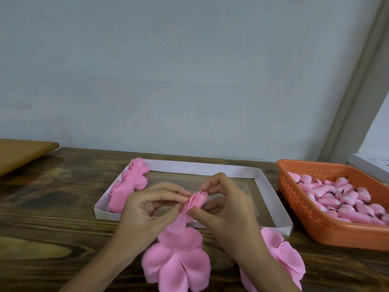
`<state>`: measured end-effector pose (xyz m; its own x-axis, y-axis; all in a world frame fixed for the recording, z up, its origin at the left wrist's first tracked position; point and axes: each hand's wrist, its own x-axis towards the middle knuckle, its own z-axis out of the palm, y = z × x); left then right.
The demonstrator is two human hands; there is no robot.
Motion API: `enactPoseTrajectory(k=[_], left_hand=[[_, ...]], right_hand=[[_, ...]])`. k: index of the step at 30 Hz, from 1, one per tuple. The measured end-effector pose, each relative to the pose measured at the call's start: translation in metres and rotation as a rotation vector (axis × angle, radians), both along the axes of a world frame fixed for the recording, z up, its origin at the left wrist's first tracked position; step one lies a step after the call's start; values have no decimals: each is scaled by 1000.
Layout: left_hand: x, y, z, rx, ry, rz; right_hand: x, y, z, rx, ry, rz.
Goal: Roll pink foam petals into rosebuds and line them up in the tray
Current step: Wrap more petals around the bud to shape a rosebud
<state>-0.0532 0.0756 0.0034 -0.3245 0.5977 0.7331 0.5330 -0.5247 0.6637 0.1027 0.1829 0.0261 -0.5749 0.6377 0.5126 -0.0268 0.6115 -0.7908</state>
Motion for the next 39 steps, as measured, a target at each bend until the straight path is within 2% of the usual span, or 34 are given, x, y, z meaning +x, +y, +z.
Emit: enactPoseTrajectory(k=[11,15,22,26,31,39], left_hand=[[-4,5,-7,-43,-187,24],[-4,4,-8,-72,-114,52],[-7,4,-6,-269,-133,-150],[-8,2,-2,-322,-141,-240],[-12,1,-4,-362,-175,-245],[-14,1,-10,-432,-326,-475]], right_hand=[[-1,2,-2,-127,-22,137],[-2,3,-3,-186,34,156],[-2,-1,-2,-197,61,206],[-2,-2,-2,-68,23,166],[0,-1,0,351,10,-3],[1,2,-2,456,-67,56]])
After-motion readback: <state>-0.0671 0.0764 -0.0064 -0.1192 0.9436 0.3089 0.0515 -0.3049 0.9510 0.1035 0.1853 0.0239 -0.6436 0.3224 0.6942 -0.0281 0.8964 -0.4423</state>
